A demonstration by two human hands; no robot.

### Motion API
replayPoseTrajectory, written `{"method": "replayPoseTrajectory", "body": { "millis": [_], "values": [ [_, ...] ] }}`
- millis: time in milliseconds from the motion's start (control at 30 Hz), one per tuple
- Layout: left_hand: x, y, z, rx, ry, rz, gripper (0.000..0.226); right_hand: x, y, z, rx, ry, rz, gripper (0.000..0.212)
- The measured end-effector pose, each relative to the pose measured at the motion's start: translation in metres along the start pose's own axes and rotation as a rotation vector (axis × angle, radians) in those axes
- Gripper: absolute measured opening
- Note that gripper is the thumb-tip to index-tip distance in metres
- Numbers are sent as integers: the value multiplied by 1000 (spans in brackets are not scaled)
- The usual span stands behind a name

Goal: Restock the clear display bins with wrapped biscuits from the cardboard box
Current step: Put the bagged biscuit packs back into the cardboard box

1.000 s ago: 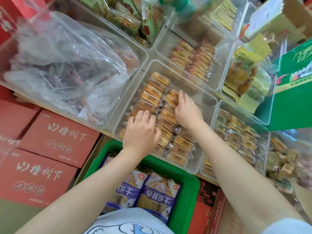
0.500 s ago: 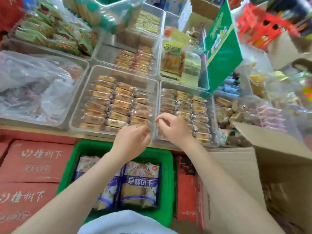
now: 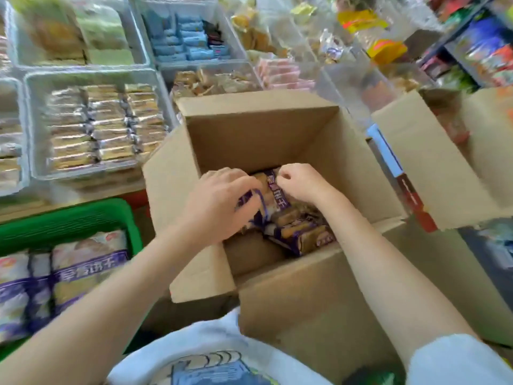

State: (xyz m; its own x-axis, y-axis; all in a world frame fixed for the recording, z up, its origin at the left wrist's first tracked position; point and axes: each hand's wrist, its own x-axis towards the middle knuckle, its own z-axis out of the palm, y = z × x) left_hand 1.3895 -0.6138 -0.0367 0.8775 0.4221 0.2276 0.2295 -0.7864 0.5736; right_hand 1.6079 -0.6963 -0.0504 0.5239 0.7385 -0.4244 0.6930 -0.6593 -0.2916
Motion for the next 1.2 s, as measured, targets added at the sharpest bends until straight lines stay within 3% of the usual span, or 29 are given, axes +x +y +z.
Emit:
{"method": "replayPoseTrajectory", "body": {
  "millis": [133,300,433,733,867,1067,1200],
  "values": [
    [14,20,32,151,-14,-104,31,20,61,11,-166,-194,21,30],
    [18,14,38,296,-34,-274,35,55,62,37,-427,-516,-111,36],
    [24,15,42,361,-98,-317,45,75,68,72,-701,-697,-174,55],
    [24,17,44,321,-22,-404,39,97,88,85,-645,-726,-66,68],
    [23,19,43,298,23,-414,32,101,95,73,-414,-756,-29,103],
    [19,19,43,149,183,-451,36,68,53,12,755,-937,-18,55],
    [14,23,31,-86,296,-462,83,37,5,-19,1159,-932,-173,60]
  ]
}}
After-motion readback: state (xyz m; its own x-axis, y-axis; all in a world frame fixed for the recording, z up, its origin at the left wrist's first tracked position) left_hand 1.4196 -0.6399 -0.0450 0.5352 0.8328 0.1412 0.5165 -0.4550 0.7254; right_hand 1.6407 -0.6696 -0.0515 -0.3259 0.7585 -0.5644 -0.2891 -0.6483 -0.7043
